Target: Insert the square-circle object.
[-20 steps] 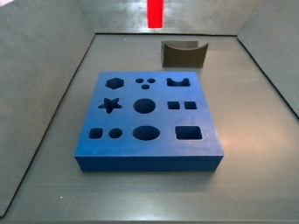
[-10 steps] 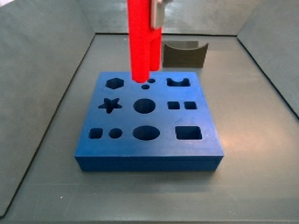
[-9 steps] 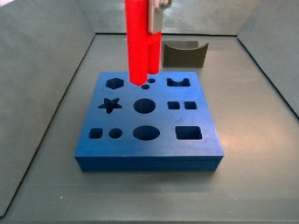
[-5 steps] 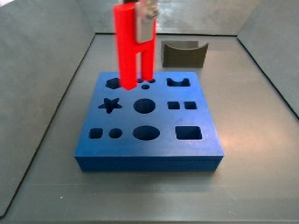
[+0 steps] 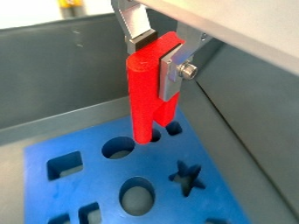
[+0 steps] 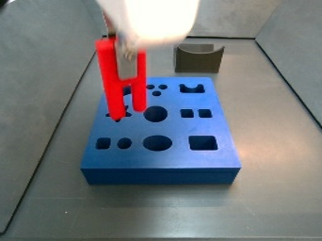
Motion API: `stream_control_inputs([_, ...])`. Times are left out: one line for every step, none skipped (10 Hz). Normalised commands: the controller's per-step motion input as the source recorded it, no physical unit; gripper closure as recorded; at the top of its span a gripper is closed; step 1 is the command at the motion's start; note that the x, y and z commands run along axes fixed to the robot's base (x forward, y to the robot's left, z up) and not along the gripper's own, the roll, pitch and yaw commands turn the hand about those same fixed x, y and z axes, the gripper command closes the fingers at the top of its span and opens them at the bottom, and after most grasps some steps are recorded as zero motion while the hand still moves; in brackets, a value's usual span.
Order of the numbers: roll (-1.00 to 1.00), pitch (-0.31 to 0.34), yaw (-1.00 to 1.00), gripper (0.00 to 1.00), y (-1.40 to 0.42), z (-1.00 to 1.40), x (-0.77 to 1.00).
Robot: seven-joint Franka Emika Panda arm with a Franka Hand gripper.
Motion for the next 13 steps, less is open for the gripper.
stream_control_inputs([0.0,0.0,-1.0,1.0,0.0,-0.62,0.0])
stream_control_inputs([0.01,0.0,-1.0,1.0,0.0,-0.52,0.0])
stream_control_inputs([0.0,0.0,-1.0,1.0,-0.03,-0.56,0.0])
stream_control_inputs([0.0,0.0,-0.97,1.0,-0.11,-0.6,-0.07])
stream_control_inputs([0.0,0.0,-0.73,1.0,-0.22,-0.46,-0.29])
stream_control_inputs([-0.01,-0.026,-0.47,1.0,-0.17,-0.16,-0.44])
stream_control_inputs([0.0,0.0,-0.05,1.0,0.0,0.0,0.0])
stream_control_inputs([0.0,0.0,0.0,1.0,0.0,-0.07,0.0])
stream_control_inputs([-0.11,-0.086,0.02,1.0,0.0,-0.23,-0.42])
stream_control_inputs([-0.15,-0.17,0.23,1.0,0.0,-0.16,-0.56])
stream_control_inputs([-0.13,-0.221,0.19,1.0,-0.07,-0.12,-0.71])
stream_control_inputs([-0.12,-0.217,0.09,1.0,-0.12,-0.11,-0.66])
stream_control_inputs([-0.15,-0.22,0.05,1.0,-0.22,-0.12,-0.5])
